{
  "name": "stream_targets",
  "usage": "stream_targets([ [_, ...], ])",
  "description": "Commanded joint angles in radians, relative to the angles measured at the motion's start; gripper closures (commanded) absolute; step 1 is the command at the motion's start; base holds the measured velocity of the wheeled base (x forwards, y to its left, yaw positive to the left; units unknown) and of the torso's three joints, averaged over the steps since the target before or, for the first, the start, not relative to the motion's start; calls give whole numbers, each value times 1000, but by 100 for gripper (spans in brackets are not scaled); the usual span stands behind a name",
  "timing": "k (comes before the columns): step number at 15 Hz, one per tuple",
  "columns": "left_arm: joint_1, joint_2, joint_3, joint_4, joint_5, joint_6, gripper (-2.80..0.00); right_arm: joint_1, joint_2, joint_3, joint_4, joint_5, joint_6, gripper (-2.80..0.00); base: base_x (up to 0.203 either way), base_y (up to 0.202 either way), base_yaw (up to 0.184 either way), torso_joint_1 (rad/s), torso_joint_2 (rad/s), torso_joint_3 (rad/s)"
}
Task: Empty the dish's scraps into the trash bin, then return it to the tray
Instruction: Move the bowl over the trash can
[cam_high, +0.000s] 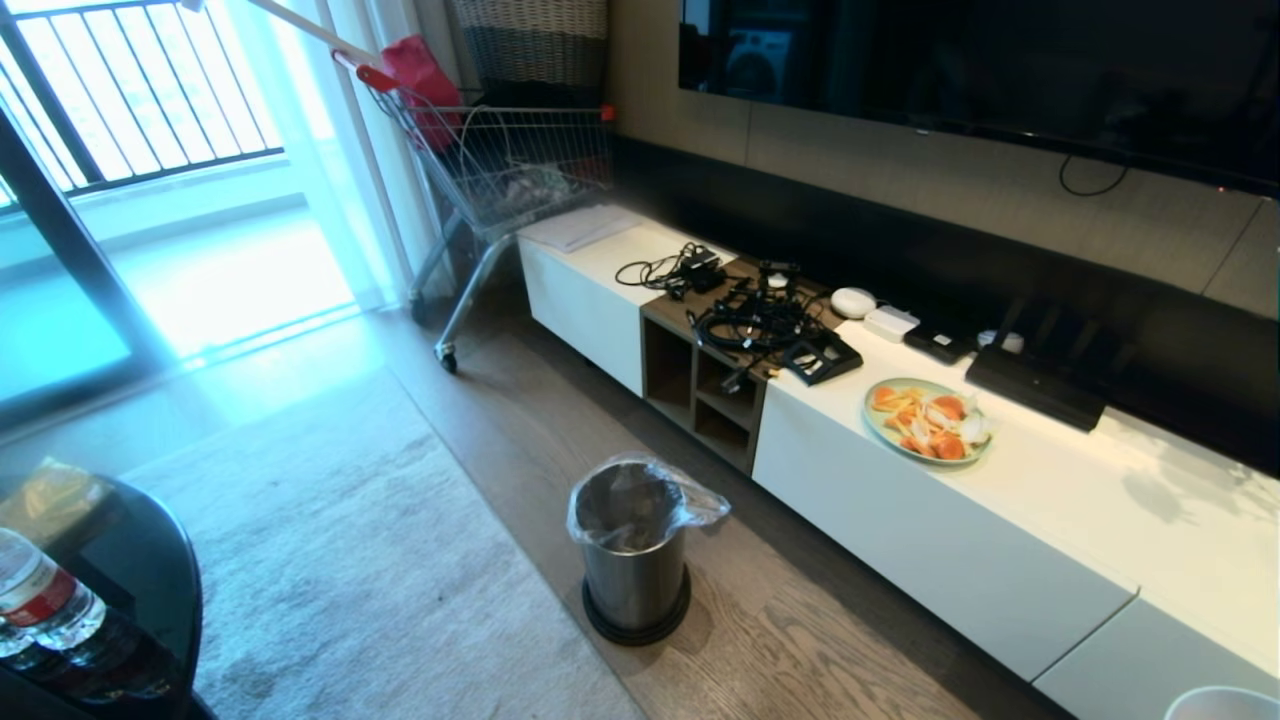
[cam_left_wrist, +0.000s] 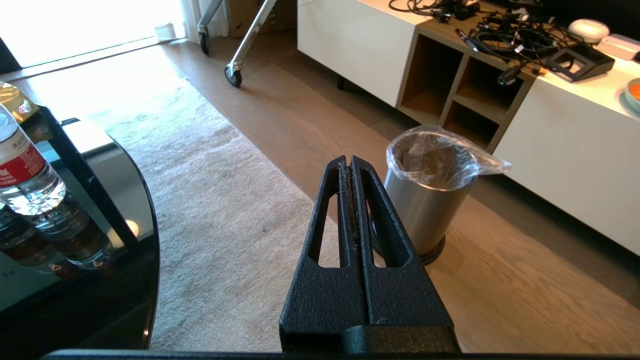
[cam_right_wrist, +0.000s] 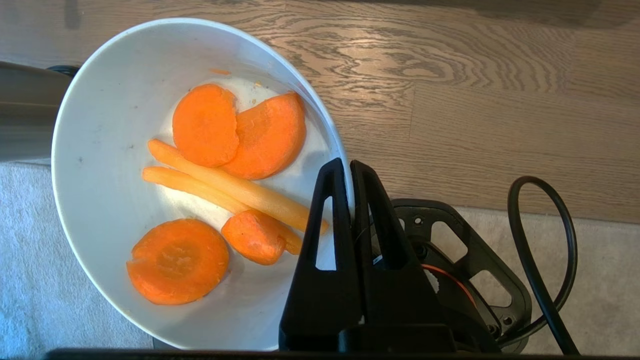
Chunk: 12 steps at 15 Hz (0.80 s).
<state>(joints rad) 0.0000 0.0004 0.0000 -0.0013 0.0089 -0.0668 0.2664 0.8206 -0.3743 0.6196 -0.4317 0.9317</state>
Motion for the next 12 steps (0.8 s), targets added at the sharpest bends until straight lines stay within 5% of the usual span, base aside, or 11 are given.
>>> stream_targets([
  [1, 0, 0, 0, 0, 0, -1, 0, 0, 2, 0, 3, -2, 6, 0, 0, 0, 0, 0, 0, 0],
  [6, 0, 0, 0, 0, 0, -2, 0, 0, 2, -20, -18, -3, -53, 0, 0, 0, 0, 3, 2, -147],
  [12, 0, 0, 0, 0, 0, -2, 0, 1, 7, -28, -180, 16, -222, 0, 0, 0, 0, 2, 4, -196],
])
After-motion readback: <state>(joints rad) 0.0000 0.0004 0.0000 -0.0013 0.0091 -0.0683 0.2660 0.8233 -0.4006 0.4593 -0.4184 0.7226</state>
